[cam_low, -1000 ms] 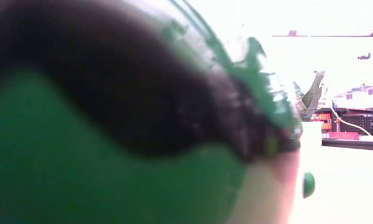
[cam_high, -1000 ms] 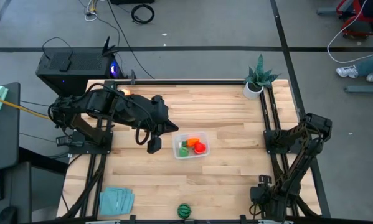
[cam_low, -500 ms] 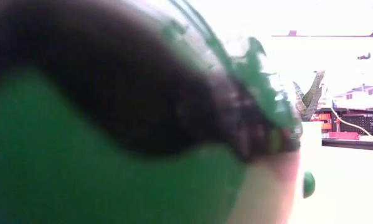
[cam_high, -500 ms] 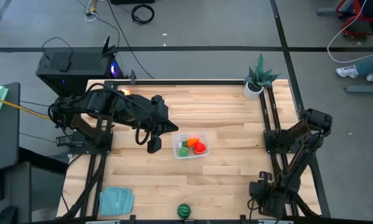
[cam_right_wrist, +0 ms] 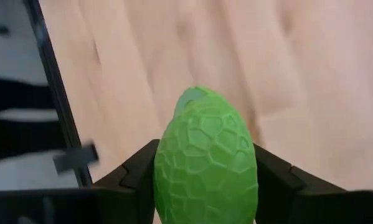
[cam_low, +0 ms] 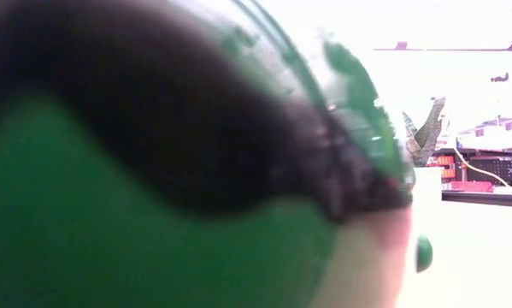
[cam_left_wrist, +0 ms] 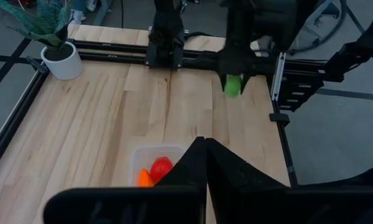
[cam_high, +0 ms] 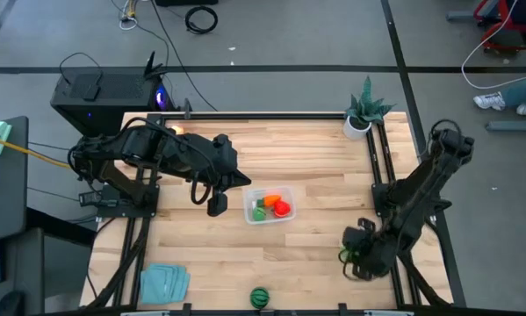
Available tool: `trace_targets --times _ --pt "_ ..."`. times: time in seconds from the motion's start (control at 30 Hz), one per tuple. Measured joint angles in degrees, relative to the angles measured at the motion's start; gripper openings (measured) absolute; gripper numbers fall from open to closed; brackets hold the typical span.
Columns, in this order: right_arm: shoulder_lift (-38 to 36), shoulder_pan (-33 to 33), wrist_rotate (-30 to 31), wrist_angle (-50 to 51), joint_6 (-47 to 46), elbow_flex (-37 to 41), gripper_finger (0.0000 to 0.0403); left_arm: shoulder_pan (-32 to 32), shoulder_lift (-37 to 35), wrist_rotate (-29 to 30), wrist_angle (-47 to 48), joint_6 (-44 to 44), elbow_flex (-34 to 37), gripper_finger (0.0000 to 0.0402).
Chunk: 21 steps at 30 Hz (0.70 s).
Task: Pick and placing Produce into tupperware
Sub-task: Put the green melon into the transparent bin
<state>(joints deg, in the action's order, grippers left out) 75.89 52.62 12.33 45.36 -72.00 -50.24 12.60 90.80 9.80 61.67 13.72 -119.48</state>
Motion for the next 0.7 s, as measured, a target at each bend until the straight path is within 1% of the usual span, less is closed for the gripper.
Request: trace_targets --times 0.17,0.23,0.37,0.47,0.6,0.7 --pt "-6.18 -7.83 3.32 0.51 9.34 -0.38 0.0189 0.0 0.0 0.0 -0.02 0.0 0.0 0.0025" --pt "-7.89 -11.37 4.66 0.41 15.32 -1.31 0.0189 0.0 0.0 0.0 -0.02 0.02 0.0 0.0027" --pt "-8.93 -19.3 7.38 0.29 30.91 -4.77 0.0189 0.02 0.0 0.0 -0.04 0.02 0.0 0.0021" --pt "-7.86 -25.91 8.32 0.08 42.23 -8.39 0.0189 0.0 0.0 0.0 -0.06 0.15 0.0 0.001" --pt "-3.77 -34.26 8.32 -1.02 54.19 -12.96 0.0192 0.0 0.0 0.0 -0.09 0.28 0.0 0.0005" --pt "0.33 -39.19 6.02 -4.78 61.08 -15.52 0.0193 0.0 0.0 0.0 -0.13 0.39 0.0 0.0013"
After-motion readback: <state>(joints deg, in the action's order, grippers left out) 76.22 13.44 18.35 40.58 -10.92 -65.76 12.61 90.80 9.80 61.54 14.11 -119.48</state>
